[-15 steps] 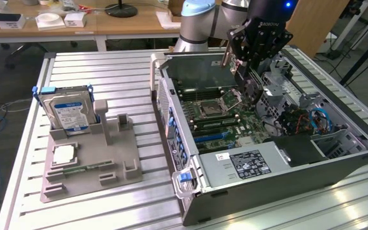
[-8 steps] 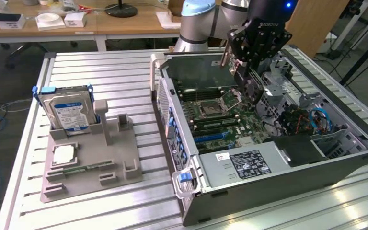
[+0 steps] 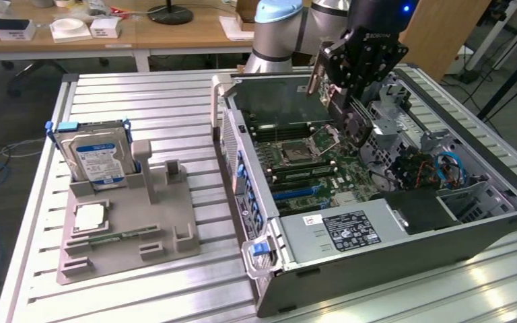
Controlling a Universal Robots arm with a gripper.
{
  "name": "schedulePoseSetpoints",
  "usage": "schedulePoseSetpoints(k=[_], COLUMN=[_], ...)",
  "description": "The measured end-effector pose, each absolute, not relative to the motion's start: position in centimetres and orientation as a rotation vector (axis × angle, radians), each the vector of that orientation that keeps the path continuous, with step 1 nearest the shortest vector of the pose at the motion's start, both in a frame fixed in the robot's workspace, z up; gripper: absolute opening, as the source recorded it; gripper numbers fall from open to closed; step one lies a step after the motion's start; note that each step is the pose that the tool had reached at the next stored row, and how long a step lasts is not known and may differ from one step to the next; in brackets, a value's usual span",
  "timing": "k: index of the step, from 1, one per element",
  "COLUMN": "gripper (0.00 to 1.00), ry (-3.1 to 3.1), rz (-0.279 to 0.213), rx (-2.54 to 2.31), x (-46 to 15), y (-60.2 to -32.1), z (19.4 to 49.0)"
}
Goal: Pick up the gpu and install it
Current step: 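Insert the gpu into the slot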
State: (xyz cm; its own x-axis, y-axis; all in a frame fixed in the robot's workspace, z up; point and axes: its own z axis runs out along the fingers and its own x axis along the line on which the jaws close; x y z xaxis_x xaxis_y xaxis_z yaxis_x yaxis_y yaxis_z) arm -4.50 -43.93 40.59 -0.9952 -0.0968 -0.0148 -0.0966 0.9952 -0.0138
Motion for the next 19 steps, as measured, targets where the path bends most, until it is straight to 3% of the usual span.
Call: schedulePoseSetpoints(k=[19], gripper=[0.26], ry=[3.101], rz=[-0.016], rx=[-0.386], x=[-4.5], y=[-43.91], z=[40.17])
